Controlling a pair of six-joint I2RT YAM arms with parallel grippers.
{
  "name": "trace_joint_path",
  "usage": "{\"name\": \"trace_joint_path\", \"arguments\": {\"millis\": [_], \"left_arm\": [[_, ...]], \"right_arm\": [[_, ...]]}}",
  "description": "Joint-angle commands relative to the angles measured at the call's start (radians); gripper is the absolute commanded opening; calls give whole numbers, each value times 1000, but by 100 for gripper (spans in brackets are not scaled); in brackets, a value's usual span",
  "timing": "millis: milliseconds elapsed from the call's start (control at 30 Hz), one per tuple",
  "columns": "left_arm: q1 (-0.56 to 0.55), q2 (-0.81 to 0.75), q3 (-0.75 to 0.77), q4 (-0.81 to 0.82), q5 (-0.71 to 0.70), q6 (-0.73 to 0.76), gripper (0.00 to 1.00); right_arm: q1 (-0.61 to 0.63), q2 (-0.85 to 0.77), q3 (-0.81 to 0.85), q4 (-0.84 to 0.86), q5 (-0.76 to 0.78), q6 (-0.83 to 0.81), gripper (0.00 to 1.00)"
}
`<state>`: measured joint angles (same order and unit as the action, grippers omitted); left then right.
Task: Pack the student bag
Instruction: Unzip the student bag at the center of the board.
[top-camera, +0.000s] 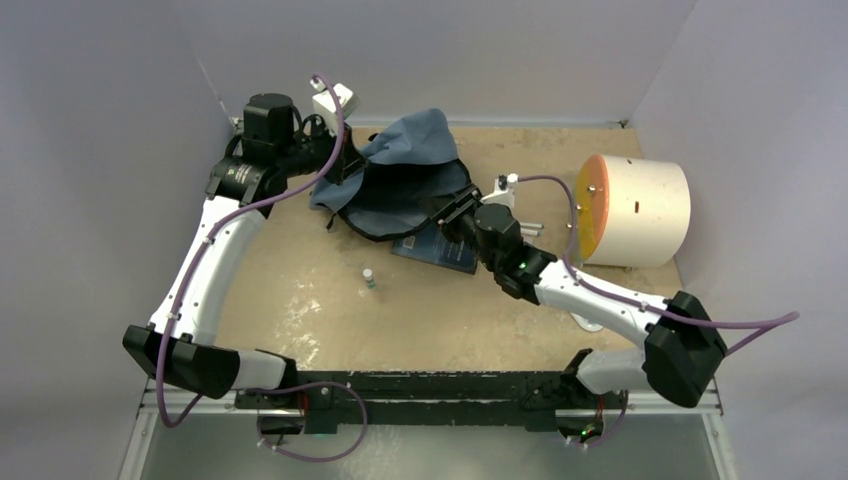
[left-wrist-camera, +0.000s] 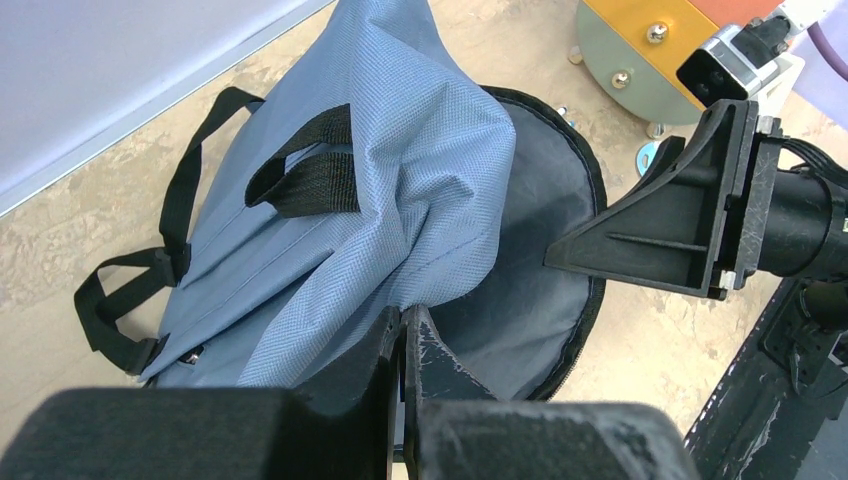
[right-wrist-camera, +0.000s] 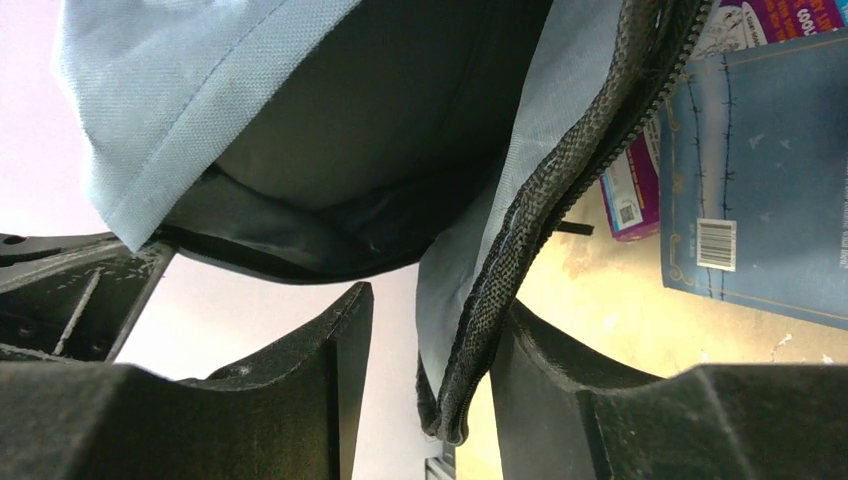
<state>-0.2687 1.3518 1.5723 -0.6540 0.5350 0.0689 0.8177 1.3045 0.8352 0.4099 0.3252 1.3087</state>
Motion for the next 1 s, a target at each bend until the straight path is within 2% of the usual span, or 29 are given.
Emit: {"name": "trace_joint_path", "arguments": {"millis": [0, 200, 300, 367, 400, 567, 800, 833, 967], "left_arm": [[2, -23, 17, 32, -13, 10, 0], [2, -27, 15, 31, -16, 15, 0], [3, -29, 11, 32, -15, 18, 0], [2, -30, 7, 33, -25, 23, 0], [3, -31, 6, 34, -43, 23, 0], [3, -26, 23, 85, -171, 29, 0], [16, 101, 184, 79, -283, 77, 0], [25, 119, 201, 80, -285, 84, 5], [37, 181, 268, 86, -256, 108, 34]], "right_arm": [[0, 4, 46, -12, 59, 14, 48], [-6, 5, 51, -103, 83, 22, 48], [-10, -11, 33, -79, 94, 10, 30], [-13, -18, 40, -42, 97, -37, 9], [-15, -14, 69, -33, 98, -78, 2], [-54, 102, 308, -51, 45, -298, 0], [-133, 314, 651, -92, -106, -420, 0], [-138, 338, 682, -94, -124, -431, 0], [-144, 416, 776, -118, -190, -447, 0]]}}
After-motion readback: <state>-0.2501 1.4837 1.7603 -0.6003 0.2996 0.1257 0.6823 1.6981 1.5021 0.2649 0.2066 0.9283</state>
